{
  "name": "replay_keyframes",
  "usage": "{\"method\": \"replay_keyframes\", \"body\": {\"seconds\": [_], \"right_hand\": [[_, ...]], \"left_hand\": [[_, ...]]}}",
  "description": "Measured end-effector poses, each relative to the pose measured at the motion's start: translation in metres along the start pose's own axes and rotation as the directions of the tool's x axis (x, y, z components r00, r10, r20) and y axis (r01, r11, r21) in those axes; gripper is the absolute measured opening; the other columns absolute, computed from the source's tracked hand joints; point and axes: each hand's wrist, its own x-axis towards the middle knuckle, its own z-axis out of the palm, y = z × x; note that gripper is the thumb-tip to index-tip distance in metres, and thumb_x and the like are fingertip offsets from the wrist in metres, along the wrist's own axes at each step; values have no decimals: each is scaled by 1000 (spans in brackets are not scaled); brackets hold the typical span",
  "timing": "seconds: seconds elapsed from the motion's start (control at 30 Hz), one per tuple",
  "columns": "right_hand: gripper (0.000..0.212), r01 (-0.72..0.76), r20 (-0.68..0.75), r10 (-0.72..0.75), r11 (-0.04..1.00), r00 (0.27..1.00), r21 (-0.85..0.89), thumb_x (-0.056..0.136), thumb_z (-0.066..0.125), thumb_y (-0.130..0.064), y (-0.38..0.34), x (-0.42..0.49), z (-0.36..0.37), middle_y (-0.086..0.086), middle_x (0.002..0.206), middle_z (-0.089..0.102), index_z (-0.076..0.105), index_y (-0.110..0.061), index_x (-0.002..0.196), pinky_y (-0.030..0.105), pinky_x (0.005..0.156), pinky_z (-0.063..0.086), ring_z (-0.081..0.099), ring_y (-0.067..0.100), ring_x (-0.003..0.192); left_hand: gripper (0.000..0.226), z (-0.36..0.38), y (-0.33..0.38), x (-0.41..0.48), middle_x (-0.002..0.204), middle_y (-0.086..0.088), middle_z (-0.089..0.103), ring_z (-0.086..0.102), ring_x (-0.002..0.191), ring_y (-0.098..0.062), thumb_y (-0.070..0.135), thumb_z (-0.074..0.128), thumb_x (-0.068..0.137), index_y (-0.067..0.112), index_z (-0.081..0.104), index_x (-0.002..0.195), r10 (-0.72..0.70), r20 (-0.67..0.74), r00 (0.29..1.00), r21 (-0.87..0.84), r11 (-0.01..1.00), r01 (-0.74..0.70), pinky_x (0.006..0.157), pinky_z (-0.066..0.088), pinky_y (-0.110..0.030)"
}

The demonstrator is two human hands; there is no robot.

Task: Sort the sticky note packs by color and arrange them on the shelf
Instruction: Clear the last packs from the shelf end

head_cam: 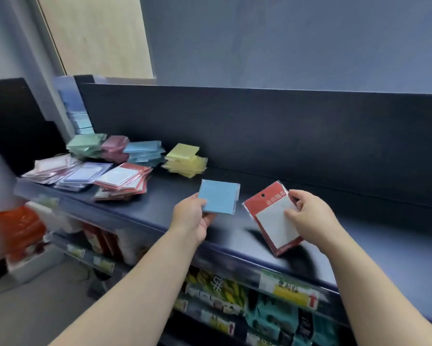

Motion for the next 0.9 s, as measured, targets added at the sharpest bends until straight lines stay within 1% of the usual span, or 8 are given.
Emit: {"method": "replay_keyframes", "body": {"seconds": [0.1, 0.2, 0.27, 0.33, 0.43, 0.53, 0.67, 0.9], "right_hand": [[32, 33, 19, -38, 979, 999, 202, 85, 44, -7, -23, -7, 24, -8, 77, 67, 65, -27, 98, 18, 49, 36, 59, 15, 68], [38, 40, 42, -59, 931, 997, 362, 84, 41, -3, -54, -10, 53, -3, 85, 72, 66, -27, 99, 23, 53, 40, 64, 22, 73], [41, 13, 44, -38, 887, 998, 461, 85, 43, -1, -78, -11, 77, -2, 91, 72, 63, -28, 109, 36, 62, 49, 67, 26, 85], [48, -18, 36, -2, 825, 999, 565, 88, 47, 3, -105, -12, 105, -2, 97, 70, 52, -24, 127, 43, 77, 54, 67, 21, 91], [53, -30, 25, 17, 745, 1000, 667, 90, 49, 6, -147, -14, 151, -1, 101, 67, 42, -16, 138, 31, 72, 52, 66, 15, 91], [51, -32, 31, 15, 727, 999, 685, 90, 51, 4, -187, -14, 194, 1, 103, 67, 43, -20, 135, 30, 69, 54, 66, 17, 93], [51, -33, 30, 17, 740, 999, 672, 91, 51, 3, -227, -14, 240, 3, 105, 66, 42, -23, 135, 40, 78, 58, 67, 20, 96], [50, -33, 31, 17, 755, 999, 655, 93, 50, 1, -264, -9, 275, 0, 102, 66, 41, -23, 136, 31, 69, 55, 67, 15, 92]], "left_hand": [[27, -26, 19, 0, 93, -12, 65, 64, 83, -23, -9, 35, 94, 4, 55, 105, 45, -39, 998, -42, 998, -47, 64, 52, -32], [28, -61, 39, 3, 102, -13, 65, 64, 92, -24, -6, 36, 95, 7, 53, 113, 88, -47, 995, -58, 994, -91, 71, 55, -35], [30, -89, 55, 5, 108, -14, 65, 64, 98, -25, -5, 39, 96, 7, 54, 119, 120, -62, 991, -62, 990, -124, 71, 56, -35], [30, -122, 74, 6, 110, -15, 66, 65, 99, -25, -4, 41, 95, 7, 54, 120, 150, -67, 986, -85, 984, -155, 67, 57, -32], [30, -177, 108, 11, 109, -15, 65, 65, 97, -24, -5, 41, 95, 6, 53, 120, 193, -85, 978, -118, 972, -202, 63, 56, -29], [25, -230, 142, 20, 107, -14, 64, 64, 93, -21, -6, 41, 95, 9, 53, 111, 231, -149, 962, -144, 957, -252, 66, 53, -30], [23, -283, 177, 37, 104, -13, 63, 64, 93, -21, -7, 41, 95, 13, 53, 99, 235, -187, 954, -166, 949, -267, 71, 54, -33], [25, -318, 198, 63, 110, -15, 63, 63, 100, -24, -7, 41, 95, 13, 54, 103, 187, -163, 969, -210, 953, -220, 76, 55, -35]]}}
